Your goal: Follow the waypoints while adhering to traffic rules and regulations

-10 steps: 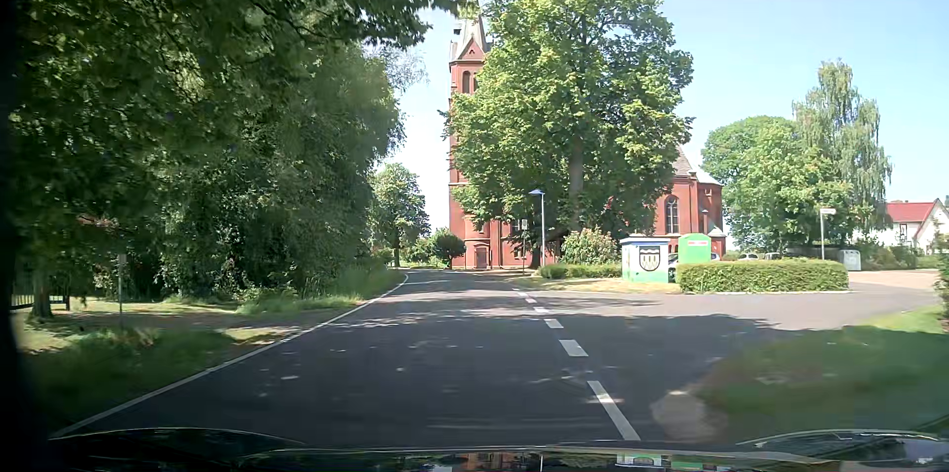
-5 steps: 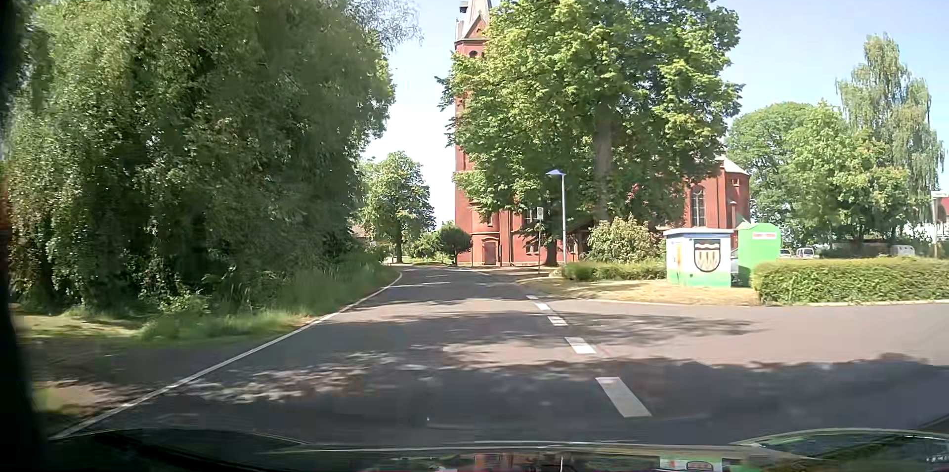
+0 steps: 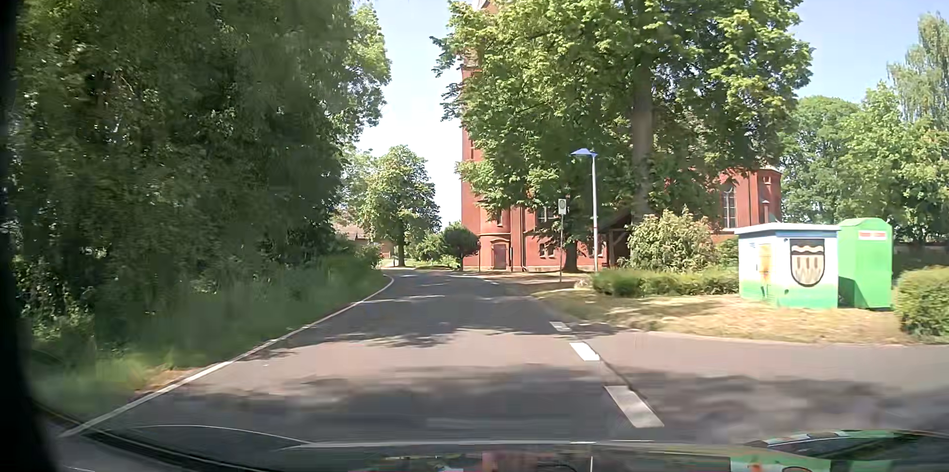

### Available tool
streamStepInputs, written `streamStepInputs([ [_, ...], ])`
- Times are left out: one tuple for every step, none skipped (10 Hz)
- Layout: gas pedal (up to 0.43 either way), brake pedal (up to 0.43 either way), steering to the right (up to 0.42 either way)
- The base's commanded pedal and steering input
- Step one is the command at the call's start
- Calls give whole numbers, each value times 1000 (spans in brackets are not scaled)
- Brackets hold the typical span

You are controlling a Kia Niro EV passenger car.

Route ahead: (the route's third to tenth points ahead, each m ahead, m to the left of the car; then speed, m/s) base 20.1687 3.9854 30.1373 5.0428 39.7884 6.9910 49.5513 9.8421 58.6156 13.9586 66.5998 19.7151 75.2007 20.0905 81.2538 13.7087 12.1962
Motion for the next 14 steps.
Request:
streamStepInputs([
  [130, 0, -15],
  [130, 0, -15],
  [130, 0, -15],
  [130, 0, -17],
  [130, 0, -21],
  [130, 0, -27],
  [130, 0, -29],
  [130, 0, -29],
  [130, 0, -30],
  [118, 0, -30],
  [118, 0, -30],
  [118, 0, -30],
  [110, 0, -29],
  [110, 0, -29],
])
